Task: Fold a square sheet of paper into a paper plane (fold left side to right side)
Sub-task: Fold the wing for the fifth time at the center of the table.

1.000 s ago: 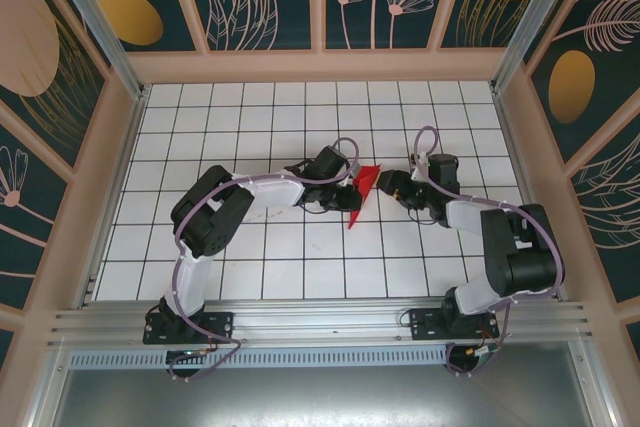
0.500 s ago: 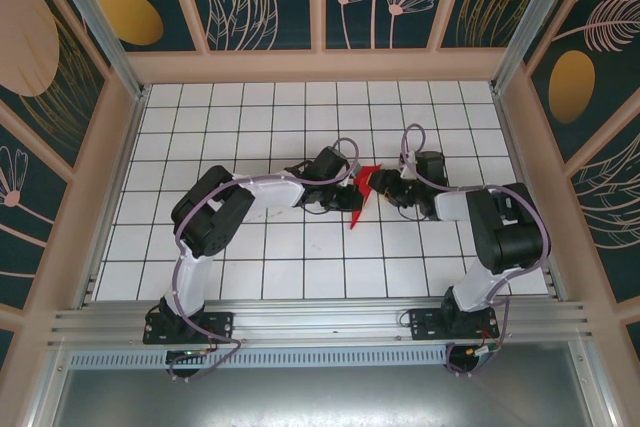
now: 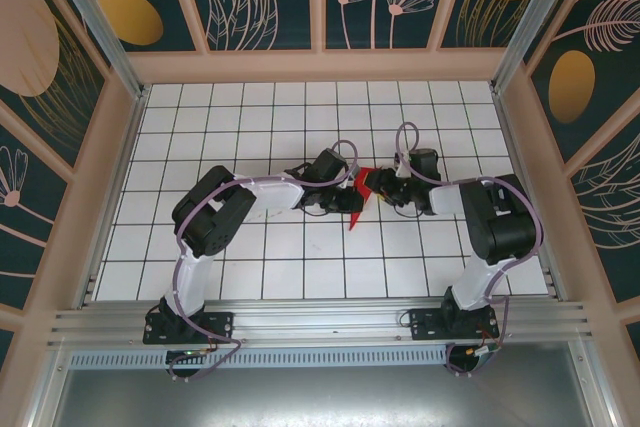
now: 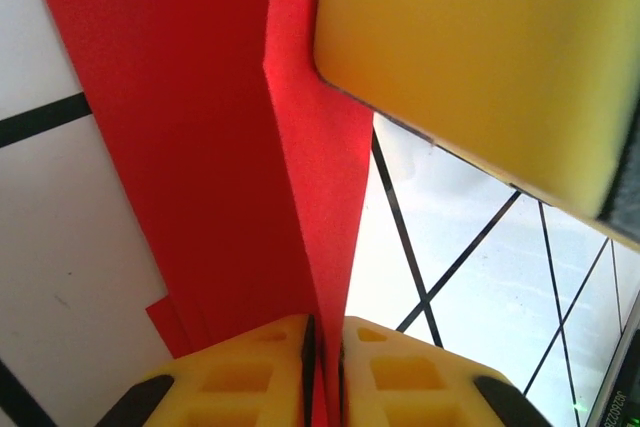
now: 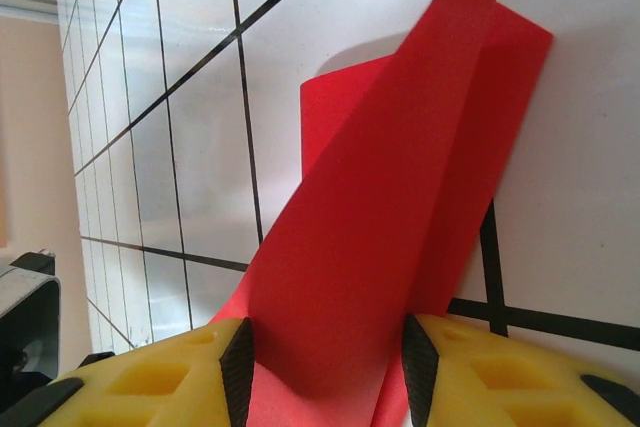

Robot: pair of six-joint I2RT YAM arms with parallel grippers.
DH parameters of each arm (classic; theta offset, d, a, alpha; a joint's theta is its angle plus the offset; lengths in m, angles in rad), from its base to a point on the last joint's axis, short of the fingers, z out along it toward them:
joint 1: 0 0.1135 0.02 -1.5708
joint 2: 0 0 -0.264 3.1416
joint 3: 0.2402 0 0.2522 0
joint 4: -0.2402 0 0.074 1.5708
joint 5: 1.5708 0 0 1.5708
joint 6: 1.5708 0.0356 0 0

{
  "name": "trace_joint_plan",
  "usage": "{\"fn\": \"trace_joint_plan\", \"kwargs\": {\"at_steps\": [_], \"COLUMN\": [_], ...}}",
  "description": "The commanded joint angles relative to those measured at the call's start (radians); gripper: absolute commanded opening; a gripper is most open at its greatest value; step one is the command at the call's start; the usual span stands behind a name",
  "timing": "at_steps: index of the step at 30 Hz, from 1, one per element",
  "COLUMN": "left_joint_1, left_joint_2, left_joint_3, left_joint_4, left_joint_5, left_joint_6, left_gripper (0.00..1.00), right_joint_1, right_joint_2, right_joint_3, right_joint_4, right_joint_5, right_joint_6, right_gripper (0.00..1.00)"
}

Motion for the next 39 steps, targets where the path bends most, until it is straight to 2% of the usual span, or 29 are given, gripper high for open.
{"fn": "trace_joint_plan", "kwargs": {"at_steps": [1,8,17,26,29,31,34,39], "left_joint_1": [0.002,0.002,0.014,0.067,0.106,0.123,0.124,0.125], "left_joint_2": [0.026,0.013,-0.052,-0.151,-0.175,-0.161,-0.115,-0.044], "left_joint_3": [-0.013,-0.021,-0.049,-0.121,-0.159,-0.161,-0.13,-0.081], "left_joint_4": [0.042,0.051,0.066,0.109,0.164,0.203,0.244,0.252], "left_joint_5": [0.027,0.027,0.026,0.056,0.089,0.127,0.178,0.189], "left_joint_6": [-0.018,-0.018,-0.016,-0.025,-0.052,-0.07,-0.088,-0.101], "left_gripper": [0.19,0.26,0.45,0.58,0.58,0.54,0.5,0.45], "right_joint_1": [0.005,0.006,0.005,0.002,0.003,0.002,0.001,0.0], "right_joint_2": [0.028,0.042,0.048,0.047,0.045,0.045,0.045,0.045], "right_joint_3": [0.024,0.032,0.042,0.044,0.044,0.044,0.045,0.05], "right_joint_4": [-0.036,-0.064,-0.096,-0.099,-0.102,-0.104,-0.104,-0.111], "right_joint_5": [0.019,0.028,0.036,0.031,0.031,0.031,0.028,0.024], "right_joint_6": [-0.001,-0.014,-0.029,-0.034,-0.036,-0.037,-0.037,-0.042], "right_gripper": [0.46,0.46,0.45,0.45,0.45,0.45,0.45,0.45]}}
